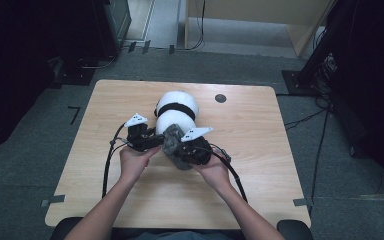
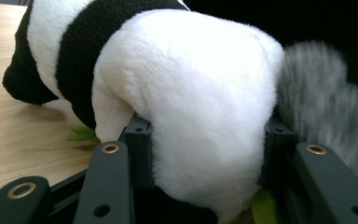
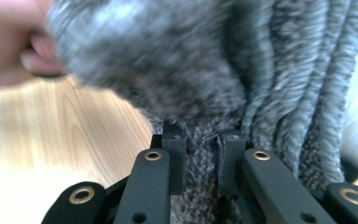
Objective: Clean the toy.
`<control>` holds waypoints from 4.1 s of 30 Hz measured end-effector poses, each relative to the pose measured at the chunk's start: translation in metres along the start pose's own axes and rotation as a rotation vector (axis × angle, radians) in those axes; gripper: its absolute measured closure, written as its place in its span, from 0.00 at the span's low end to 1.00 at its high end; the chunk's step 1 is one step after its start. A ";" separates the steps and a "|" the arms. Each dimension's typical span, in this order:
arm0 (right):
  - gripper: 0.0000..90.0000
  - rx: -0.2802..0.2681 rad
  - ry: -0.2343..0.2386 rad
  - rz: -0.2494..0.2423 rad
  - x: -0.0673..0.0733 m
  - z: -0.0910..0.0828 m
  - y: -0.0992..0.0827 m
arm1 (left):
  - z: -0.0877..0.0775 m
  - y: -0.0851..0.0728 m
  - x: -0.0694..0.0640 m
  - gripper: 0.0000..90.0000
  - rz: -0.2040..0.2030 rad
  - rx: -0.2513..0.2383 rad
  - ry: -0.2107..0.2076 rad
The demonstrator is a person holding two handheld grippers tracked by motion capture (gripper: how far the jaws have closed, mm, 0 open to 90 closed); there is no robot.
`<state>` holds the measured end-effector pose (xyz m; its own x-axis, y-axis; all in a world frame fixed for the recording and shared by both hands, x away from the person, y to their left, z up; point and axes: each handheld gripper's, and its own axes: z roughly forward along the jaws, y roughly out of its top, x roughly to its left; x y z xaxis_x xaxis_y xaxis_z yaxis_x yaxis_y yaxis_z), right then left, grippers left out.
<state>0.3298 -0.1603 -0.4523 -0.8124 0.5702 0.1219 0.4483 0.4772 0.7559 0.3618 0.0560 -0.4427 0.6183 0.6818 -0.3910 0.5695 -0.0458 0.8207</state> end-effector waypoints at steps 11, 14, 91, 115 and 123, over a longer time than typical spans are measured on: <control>0.88 0.051 -0.015 0.050 -0.016 0.008 -0.011 | -0.011 0.007 0.001 0.56 -0.001 -0.034 -0.049; 0.88 0.059 -0.030 0.050 -0.021 0.004 -0.011 | -0.012 0.008 0.002 0.55 0.011 -0.029 -0.059; 0.88 0.022 -0.081 0.064 -0.025 -0.004 -0.009 | -0.024 0.008 0.004 0.55 0.004 -0.081 -0.043; 0.88 -0.051 -0.169 0.243 -0.081 -0.048 -0.026 | -0.036 0.004 0.035 0.54 0.059 -0.096 0.028; 0.88 -0.093 -0.211 0.284 -0.098 -0.070 -0.029 | -0.042 0.004 0.050 0.54 0.064 -0.095 0.065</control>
<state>0.3706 -0.2766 -0.4414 -0.5614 0.8012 0.2074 0.6013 0.2227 0.7673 0.3722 0.1203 -0.4418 0.6136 0.7256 -0.3116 0.4744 -0.0233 0.8800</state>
